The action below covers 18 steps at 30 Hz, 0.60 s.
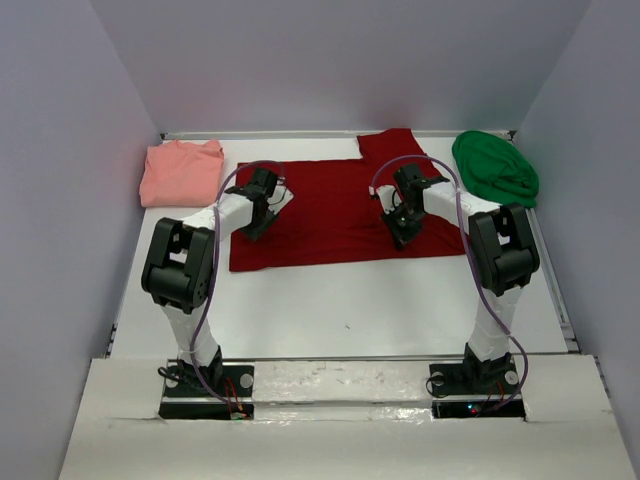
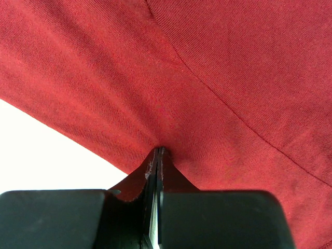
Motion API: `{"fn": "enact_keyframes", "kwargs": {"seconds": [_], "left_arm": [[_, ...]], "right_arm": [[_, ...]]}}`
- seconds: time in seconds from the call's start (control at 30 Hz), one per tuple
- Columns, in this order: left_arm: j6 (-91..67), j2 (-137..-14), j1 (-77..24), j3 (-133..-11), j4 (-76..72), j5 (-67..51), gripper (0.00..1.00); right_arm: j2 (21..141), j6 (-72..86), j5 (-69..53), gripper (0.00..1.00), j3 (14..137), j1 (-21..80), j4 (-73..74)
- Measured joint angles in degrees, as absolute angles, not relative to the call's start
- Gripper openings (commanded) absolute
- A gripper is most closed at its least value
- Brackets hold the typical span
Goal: Fold and stack the t-shirts
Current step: Fold the flattened tshirt in 1/3 of the way
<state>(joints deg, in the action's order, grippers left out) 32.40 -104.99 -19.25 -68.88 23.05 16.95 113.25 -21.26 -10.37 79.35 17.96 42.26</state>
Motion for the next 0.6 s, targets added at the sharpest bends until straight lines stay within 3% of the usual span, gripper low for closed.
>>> {"fn": "enact_keyframes", "kwargs": {"seconds": [0.07, 0.17, 0.23, 0.27, 0.4, 0.6], "left_arm": [[31.77, -104.31, -19.25, -70.22, 23.53, 15.59, 0.7], [30.74, -101.12, -19.22, -72.66, 24.16, 13.65, 0.88], [29.87, -97.69, -19.22, -74.43, 24.25, 13.28, 0.93], [29.63, -96.55, -19.22, -74.98, 24.21, 13.26, 0.96], [29.17, -91.79, -19.22, -76.58, 23.83, 14.26, 0.99], [28.49, -90.78, -19.22, -76.07, 23.77, 16.23, 0.99]], "right_arm": [[113.3, -21.26, -10.37, 0.04, 79.46, 17.96, 42.39], [113.36, -21.19, -10.35, 0.2, 79.57, 17.96, 42.5], [113.34, -21.23, -11.05, 0.27, 79.64, 17.98, 42.85], [113.32, -21.26, -11.44, 0.36, 79.68, 17.98, 43.03], [112.95, -21.69, -14.39, 0.54, 79.83, 17.98, 44.01], [112.84, -22.96, -16.78, 0.56, 82.5, 17.91, 46.76]]}}
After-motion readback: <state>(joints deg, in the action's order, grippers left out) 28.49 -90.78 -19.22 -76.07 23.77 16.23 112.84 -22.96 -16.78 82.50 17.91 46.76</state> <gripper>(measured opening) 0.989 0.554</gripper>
